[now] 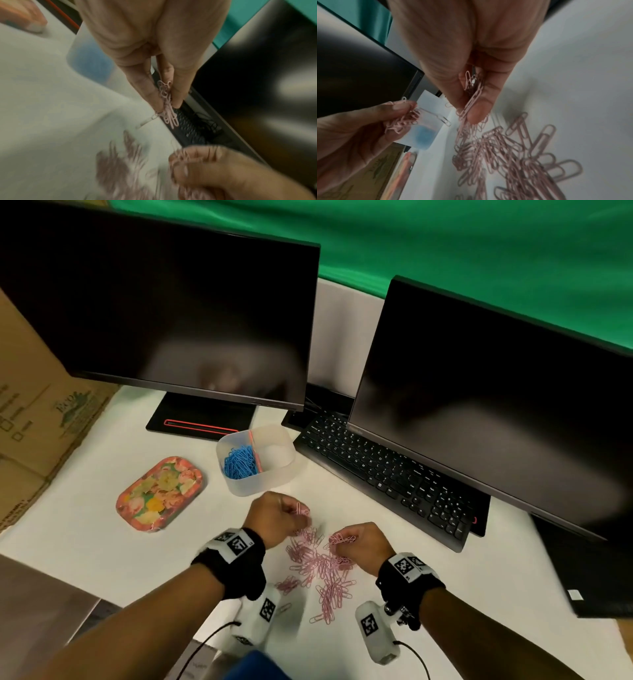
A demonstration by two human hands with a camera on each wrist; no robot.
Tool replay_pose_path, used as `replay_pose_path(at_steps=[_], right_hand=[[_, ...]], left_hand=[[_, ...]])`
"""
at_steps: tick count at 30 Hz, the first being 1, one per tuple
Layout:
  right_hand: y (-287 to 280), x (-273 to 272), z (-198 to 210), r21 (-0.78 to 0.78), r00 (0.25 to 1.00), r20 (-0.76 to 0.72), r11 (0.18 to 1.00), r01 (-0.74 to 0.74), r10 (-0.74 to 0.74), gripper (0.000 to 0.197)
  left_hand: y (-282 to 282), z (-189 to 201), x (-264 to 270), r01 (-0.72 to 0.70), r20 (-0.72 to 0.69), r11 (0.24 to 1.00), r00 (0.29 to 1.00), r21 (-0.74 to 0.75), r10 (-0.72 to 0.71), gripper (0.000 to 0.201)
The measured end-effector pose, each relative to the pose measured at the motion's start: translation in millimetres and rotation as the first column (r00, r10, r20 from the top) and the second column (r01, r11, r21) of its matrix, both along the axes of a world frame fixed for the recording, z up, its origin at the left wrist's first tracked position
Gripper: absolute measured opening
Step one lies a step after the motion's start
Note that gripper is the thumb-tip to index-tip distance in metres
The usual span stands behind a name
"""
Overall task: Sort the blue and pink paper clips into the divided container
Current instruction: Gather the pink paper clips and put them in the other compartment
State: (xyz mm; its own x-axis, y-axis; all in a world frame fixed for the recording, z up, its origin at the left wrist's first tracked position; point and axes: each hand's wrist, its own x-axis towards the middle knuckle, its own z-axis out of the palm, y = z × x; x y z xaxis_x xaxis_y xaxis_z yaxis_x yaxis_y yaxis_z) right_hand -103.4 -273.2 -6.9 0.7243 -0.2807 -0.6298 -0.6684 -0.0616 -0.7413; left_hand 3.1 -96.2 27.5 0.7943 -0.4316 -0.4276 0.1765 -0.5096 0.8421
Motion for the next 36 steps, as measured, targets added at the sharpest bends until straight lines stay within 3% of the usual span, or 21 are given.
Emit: replay_pose_path(at_steps=[4, 6, 11, 15, 19, 23, 25, 28, 36], right_hand=[[-4, 5, 15, 0.030, 0.999, 0.044, 1.000, 0.003, -0.004, 0.016], [-2, 9, 24, 0.050, 0.998, 0.068, 0.999, -0.005, 0.002, 0.013], [5, 26, 45, 0.095, 0.994, 0.110, 0.995, -0.018, 0.008, 0.008], [9, 47, 60, 0.076, 0.989, 0.148, 0.997, -0.035, 0.024, 0.008], [11, 79, 70, 0.007, 0.979, 0.191, 0.997, -0.072, 0.069, 0.012], [13, 117, 80, -0.095, 0.963, 0.235, 0.989, -0.113, 0.133, 0.015], [16, 141, 82, -0.169, 0.961, 0.230, 0.979, -0.114, 0.152, 0.016], [25, 174, 80, -0.258, 0.963, 0.200, 0.958, -0.125, 0.179, 0.017], [61, 224, 67, -0.583, 0.922, -0.042, 0.739, -0.336, 0.386, 0.017]], left_hand=[[-1, 34, 46, -0.037, 0.090, 0.996, 0.995, -0.084, 0.045, 0.012], [-6, 43, 74, -0.060, 0.169, 0.997, 0.983, -0.046, 0.066, 0.009], [-25, 47, 123, -0.118, 0.338, 0.956, 0.941, 0.270, 0.021, 0.012], [-28, 33, 136, -0.034, 0.300, 0.900, 0.947, 0.435, -0.110, 0.028], [-25, 30, 130, 0.025, 0.318, 0.877, 0.926, 0.480, -0.201, 0.041], [-10, 31, 113, 0.003, 0.483, 0.864, 0.829, 0.503, -0.283, 0.038], [3, 23, 102, -0.019, 0.511, 0.812, 0.786, 0.583, -0.348, 0.041], [18, 13, 86, 0.045, 0.441, 0.710, 0.756, 0.703, -0.484, 0.045], [25, 6, 78, 0.064, 0.513, 0.743, 0.684, 0.666, -0.519, 0.039]])
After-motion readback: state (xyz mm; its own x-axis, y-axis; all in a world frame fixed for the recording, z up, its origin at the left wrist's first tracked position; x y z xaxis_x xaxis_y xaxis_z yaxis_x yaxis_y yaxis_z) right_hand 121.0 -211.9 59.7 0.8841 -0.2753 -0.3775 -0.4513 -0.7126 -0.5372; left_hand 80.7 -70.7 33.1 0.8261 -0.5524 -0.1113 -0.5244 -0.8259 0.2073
